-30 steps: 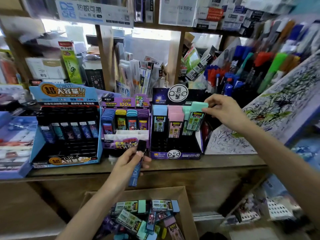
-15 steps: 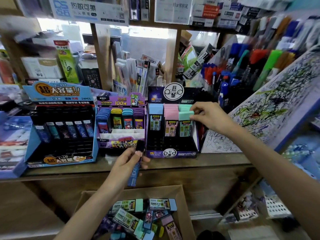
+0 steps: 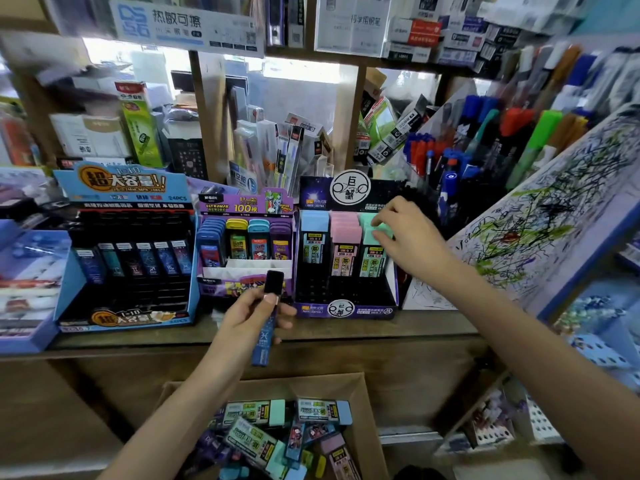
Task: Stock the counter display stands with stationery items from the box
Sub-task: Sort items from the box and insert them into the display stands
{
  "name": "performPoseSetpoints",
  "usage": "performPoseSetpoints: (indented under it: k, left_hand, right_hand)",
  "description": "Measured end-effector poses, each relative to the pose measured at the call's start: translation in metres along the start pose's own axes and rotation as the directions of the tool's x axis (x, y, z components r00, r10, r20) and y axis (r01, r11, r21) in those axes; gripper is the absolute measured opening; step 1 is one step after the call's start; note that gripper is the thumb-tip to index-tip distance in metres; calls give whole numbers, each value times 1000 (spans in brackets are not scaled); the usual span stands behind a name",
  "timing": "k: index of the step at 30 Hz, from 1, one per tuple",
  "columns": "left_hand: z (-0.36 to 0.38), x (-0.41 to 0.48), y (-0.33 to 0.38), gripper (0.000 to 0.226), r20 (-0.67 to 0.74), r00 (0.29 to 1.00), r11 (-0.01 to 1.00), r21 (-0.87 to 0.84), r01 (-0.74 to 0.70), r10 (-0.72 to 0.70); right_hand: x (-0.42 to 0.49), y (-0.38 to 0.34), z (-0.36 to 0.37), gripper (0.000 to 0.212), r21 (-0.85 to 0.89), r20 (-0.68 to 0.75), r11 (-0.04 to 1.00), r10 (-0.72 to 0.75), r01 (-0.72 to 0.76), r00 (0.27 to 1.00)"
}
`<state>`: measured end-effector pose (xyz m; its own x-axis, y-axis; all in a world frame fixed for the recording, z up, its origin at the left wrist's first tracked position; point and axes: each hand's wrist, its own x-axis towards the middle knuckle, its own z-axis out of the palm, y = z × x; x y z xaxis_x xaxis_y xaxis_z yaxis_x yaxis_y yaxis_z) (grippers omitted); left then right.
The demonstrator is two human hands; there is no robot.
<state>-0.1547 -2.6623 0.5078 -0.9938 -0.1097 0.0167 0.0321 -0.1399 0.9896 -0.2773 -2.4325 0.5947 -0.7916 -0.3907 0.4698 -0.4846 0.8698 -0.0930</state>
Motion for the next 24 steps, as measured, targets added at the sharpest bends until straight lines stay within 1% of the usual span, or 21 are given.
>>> performPoseSetpoints:
  k: [1,2,3,4,5,6,7,9,12,14,16,18,20,22,23,24]
  left_hand:
    - [-1,0,3,14,-7,1000,1000,-18,-15,15]
    - [-2,0,5,13,-12,1000,999,-35,-29,29]
    - [-3,0,8,13,-17,999,998,-44,-42,42]
    - [-5,-1,11,12,-21,998,998,-43,-55,54]
    - [-7,-1,13,11,-27,997,997,-36,-68,67]
    - [-9,-2,16,11,-30,996,996,-26,-81,81]
    - [-13,-3,18,10,-34,995,995,-18,-94,93]
    - [-21,-6,22,12,-48,993,994,-17,-104,103]
    - [-40,-11,28,10,-97,989,994,-2,-113,112]
    - [-58,-13,32,10,-141,979,986,100,-131,145]
    - [-80,-15,34,10,-191,962,970,181,-160,194]
    - [-107,-17,36,22,-237,941,945,278,-172,240]
    - [-138,-21,34,41,-316,902,874,470,-121,295]
    - [-170,-25,30,58,-409,832,740,673,-1,374]
    - [-184,-26,26,65,-430,809,678,733,54,400]
    - [-196,-27,23,70,-440,805,640,762,99,399]
  right_hand:
    - [-3,-16,0,14,145,15,989,16,-18,1000]
    - [-6,-34,-1,9,331,86,942,27,-54,996]
    - [-9,-54,0,7,505,192,857,8,-106,981]
    - [-11,-74,2,7,626,289,762,-28,-167,957]
    - [-12,-91,7,5,694,349,687,-56,-217,936]
    - [-12,-106,13,3,730,371,638,-67,-246,926]
    - [-11,-119,17,1,757,371,599,-66,-260,926]
    - [-7,-140,24,5,790,358,548,-47,-275,933]
    - [0,-162,26,5,807,361,523,-71,-273,930]
    - [6,-175,25,5,818,362,509,-94,-268,927]
    - [15,-188,23,7,834,342,484,-78,-264,937]
    - [29,-203,22,6,858,312,442,-44,-262,949]
    - [44,-220,25,6,868,274,434,-13,-242,962]
    - [59,-239,34,5,861,224,470,-3,-196,975]
    - [65,-249,40,6,850,199,498,-4,-171,980]
    - [72,-260,47,9,836,180,528,-6,-149,984]
